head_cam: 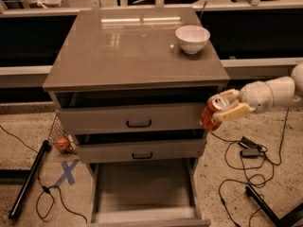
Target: Pick coke can from bottom drawer and place on counter
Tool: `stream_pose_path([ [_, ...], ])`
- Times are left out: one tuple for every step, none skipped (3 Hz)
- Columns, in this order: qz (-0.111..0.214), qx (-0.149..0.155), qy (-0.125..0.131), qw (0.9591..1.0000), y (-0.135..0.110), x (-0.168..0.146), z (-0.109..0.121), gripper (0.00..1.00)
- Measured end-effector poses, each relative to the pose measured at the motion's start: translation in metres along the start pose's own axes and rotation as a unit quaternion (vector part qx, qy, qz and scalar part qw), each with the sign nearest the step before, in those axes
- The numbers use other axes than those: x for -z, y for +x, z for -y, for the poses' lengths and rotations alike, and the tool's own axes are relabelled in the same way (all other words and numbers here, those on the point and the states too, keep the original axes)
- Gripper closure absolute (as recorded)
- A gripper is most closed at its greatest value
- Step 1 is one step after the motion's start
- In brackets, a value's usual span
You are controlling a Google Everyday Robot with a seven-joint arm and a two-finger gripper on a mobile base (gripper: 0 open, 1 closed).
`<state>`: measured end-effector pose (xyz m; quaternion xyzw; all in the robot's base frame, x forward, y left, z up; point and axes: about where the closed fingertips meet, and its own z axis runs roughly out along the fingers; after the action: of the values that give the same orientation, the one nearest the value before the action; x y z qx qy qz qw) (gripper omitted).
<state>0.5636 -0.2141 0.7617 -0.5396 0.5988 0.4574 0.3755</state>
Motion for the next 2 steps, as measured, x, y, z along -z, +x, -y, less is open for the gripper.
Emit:
stream_pose_path([
  [-0.001, 0.014, 0.006, 0.9999, -0.045, 0.019, 0.002, 1.00],
  [-0.030, 0.048, 0.005, 0.9984, -0.109, 0.022, 0.010, 1.00],
])
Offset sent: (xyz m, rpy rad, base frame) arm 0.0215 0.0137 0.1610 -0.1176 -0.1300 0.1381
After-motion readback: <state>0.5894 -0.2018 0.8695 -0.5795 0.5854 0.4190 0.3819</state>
